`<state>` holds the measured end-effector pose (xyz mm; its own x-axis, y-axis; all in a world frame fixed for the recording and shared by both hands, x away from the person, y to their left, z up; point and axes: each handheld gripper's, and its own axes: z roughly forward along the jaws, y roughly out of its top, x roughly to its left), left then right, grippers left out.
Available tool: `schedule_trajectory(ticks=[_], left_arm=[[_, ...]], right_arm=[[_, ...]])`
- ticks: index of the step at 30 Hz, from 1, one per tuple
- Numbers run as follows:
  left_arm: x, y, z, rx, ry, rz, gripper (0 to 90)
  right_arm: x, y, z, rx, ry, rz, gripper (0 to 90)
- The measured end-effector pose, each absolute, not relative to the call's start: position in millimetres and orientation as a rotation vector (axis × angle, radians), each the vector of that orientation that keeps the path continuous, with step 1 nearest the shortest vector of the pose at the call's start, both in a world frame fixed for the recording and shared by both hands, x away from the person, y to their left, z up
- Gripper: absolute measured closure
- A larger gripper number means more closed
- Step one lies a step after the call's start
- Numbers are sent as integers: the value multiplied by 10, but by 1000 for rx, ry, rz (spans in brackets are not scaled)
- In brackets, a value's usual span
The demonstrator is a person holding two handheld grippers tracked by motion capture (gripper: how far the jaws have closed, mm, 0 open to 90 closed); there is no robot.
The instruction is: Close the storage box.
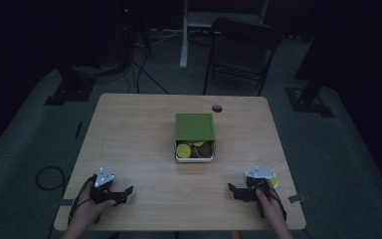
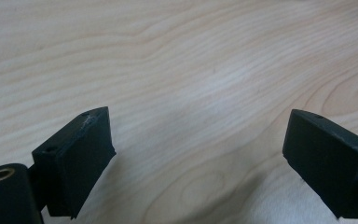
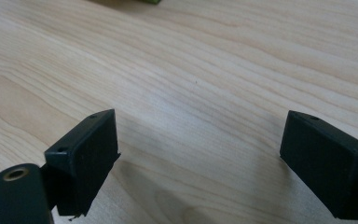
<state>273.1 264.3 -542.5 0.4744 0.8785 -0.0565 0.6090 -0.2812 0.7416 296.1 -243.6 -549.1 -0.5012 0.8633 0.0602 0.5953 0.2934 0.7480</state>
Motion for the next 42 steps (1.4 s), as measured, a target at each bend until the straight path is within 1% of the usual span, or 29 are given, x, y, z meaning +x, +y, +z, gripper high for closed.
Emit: schedule_trajectory(ticks=[3,10,26,42], left_arm=[[2716,2670,-5418,2016,1267,491,87],[2700,2775,-5417,1985,1331,510,87],[2650,2904,-5456,1989,1445,600,87],[2640,2790,-5460,1869,1628,676,86]], right_arm=[[2966,-2427,-5498,1312,2226,1003,110],[2966,-2411,-5503,1286,2238,959,110],[2970,-2414,-5504,1282,2241,962,110],[2970,-2415,-5504,1282,2241,963,110]])
